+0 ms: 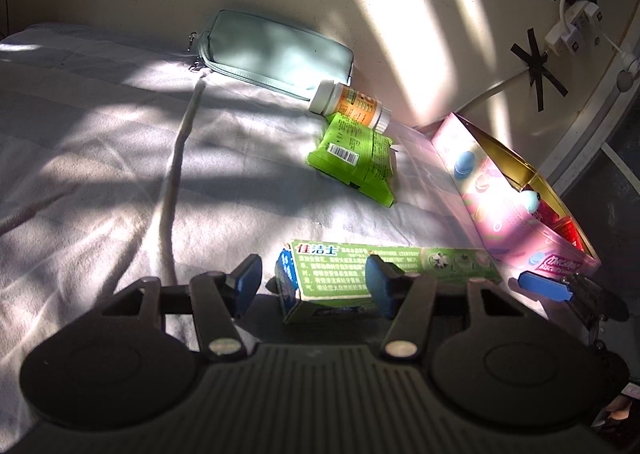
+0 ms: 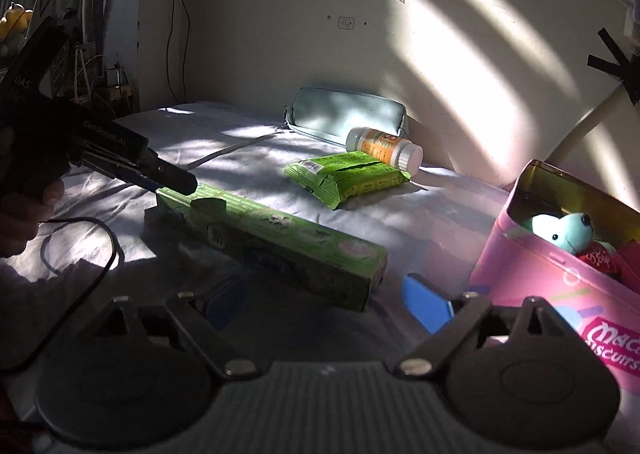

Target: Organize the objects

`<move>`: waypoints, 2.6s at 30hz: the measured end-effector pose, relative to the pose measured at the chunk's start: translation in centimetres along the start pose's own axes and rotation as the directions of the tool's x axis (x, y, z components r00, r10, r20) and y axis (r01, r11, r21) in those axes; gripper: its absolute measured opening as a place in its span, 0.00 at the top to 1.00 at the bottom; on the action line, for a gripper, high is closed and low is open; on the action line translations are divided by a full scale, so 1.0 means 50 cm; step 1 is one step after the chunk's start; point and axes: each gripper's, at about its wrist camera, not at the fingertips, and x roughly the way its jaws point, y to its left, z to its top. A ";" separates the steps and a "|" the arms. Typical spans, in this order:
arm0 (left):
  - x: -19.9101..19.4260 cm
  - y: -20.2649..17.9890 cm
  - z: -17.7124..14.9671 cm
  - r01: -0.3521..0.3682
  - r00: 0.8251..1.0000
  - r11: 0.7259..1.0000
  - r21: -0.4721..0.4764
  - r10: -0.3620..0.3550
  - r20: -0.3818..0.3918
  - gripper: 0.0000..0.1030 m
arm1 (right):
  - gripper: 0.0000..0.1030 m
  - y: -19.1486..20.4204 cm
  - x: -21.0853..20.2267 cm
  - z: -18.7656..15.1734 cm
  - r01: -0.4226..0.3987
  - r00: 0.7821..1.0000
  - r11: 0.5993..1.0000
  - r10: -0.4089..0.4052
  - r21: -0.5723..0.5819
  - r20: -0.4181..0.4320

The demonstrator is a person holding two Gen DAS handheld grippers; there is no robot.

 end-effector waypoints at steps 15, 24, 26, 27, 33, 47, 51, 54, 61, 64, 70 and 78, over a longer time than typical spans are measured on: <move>0.020 -0.063 0.032 0.036 0.999 0.998 0.053 -0.037 0.032 0.37 | 0.19 -0.031 0.053 0.013 -0.003 1.000 0.998 0.003 0.070 -0.001; 0.051 -0.250 0.125 0.175 0.968 0.959 0.223 -0.209 0.138 0.37 | 0.19 -0.124 -0.090 0.025 0.288 0.933 0.952 -0.303 0.098 0.196; 0.080 -0.304 0.140 0.199 0.961 0.940 0.276 -0.242 0.134 0.37 | 0.19 -0.163 -0.106 0.023 0.343 0.914 0.932 -0.359 0.115 0.189; 0.096 -0.329 0.146 0.208 0.958 0.932 0.296 -0.256 0.132 0.37 | 0.19 -0.184 -0.113 0.023 0.361 0.907 0.925 -0.378 0.122 0.186; 0.205 -0.451 0.178 0.249 0.945 0.895 0.369 -0.309 0.111 0.36 | 0.19 -0.338 -0.116 0.023 0.456 0.871 0.878 -0.474 0.143 0.131; 0.356 -0.527 0.146 0.056 0.983 0.913 0.403 -0.120 0.137 0.36 | 0.14 -0.423 -0.041 -0.032 0.582 0.780 0.773 -0.618 0.251 0.095; 0.343 -0.530 0.130 0.006 0.984 0.914 0.405 -0.078 0.163 0.35 | 0.14 -0.412 -0.056 -0.037 0.552 0.788 0.778 -0.604 0.300 0.116; 0.342 -0.539 0.119 -0.033 0.983 0.907 0.419 -0.047 0.179 0.35 | 0.14 -0.416 -0.068 -0.042 0.522 0.793 0.772 -0.595 0.362 0.126; 0.374 -0.536 0.104 -0.131 0.984 0.904 0.406 0.068 0.167 0.35 | 0.15 -0.434 -0.085 -0.054 0.480 0.802 0.762 -0.582 0.435 0.135; 0.383 -0.523 0.106 -0.138 0.984 0.918 0.372 0.086 0.154 0.36 | 0.16 -0.440 -0.089 -0.061 0.464 0.806 0.761 -0.575 0.453 0.140; 0.382 -0.529 0.098 -0.185 0.974 0.897 0.401 0.114 0.194 0.36 | 0.19 -0.449 -0.088 -0.066 0.440 0.817 0.763 -0.559 0.473 0.142; 0.382 -0.530 0.095 -0.195 0.971 0.891 0.411 0.118 0.206 0.36 | 0.19 -0.450 -0.092 -0.066 0.435 0.813 0.759 -0.562 0.484 0.151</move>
